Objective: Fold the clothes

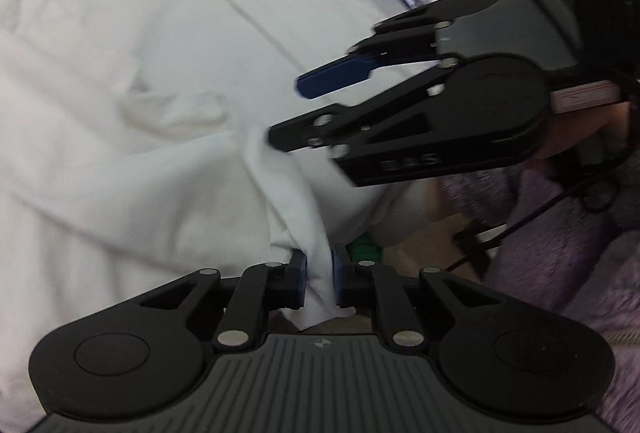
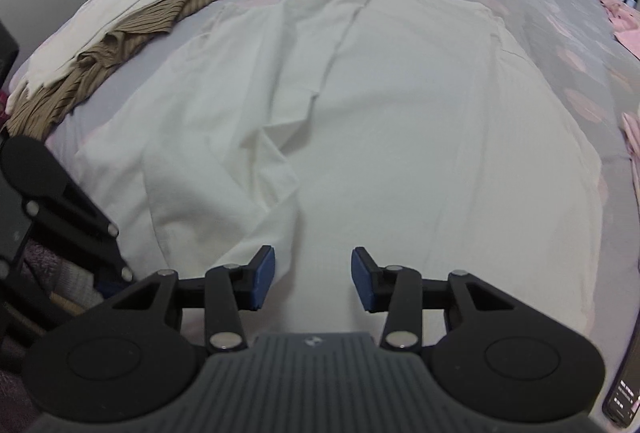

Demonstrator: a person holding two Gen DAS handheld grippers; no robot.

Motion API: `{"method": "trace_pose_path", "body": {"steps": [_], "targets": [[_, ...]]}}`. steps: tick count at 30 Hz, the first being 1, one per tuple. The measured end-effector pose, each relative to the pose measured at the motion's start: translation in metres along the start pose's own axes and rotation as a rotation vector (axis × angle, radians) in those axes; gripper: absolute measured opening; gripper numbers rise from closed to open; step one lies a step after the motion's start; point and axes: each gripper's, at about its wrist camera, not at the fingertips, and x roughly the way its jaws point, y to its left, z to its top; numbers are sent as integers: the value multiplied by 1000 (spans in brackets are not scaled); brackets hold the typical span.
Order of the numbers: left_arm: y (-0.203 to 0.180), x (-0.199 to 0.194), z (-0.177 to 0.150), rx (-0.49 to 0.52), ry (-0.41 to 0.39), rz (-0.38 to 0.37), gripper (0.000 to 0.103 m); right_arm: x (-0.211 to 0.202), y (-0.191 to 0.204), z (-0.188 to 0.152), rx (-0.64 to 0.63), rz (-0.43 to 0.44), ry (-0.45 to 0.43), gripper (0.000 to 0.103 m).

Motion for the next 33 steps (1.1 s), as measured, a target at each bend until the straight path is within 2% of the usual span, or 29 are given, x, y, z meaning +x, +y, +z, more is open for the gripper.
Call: {"method": "trace_pose_path", "body": {"steps": [6,9,12,13,14,17,21,26,29,33], "targets": [[-26,14,3,51,22,-61,13,-7,-18,-10,45,-44,-11,46],[-33,15,1,62,39,-76,20,-8,-22,-13,59,-47,-13,46],[-34,9,-2,51,29,-73,33,-10,-23,-15,63,-46,-19,46],[-33,6,-3,37,20,-68,40,-10,-23,-16,63,-45,-22,46],[-32,3,-5,25,14,-63,43,-11,-22,-16,62,-42,-25,46],[-26,-7,-13,-23,5,-30,43,-14,-21,-18,57,-34,-32,46],[-12,-21,-33,-122,9,67,43,-20,-21,-22,56,-19,-36,46],[15,-25,-53,-278,18,184,44,-30,-19,-26,94,96,-40,45],[21,-21,-51,-314,9,186,44,-32,-8,-30,70,132,-30,44],[22,-14,-52,-279,26,155,44,-29,4,-39,36,149,5,44]]}}
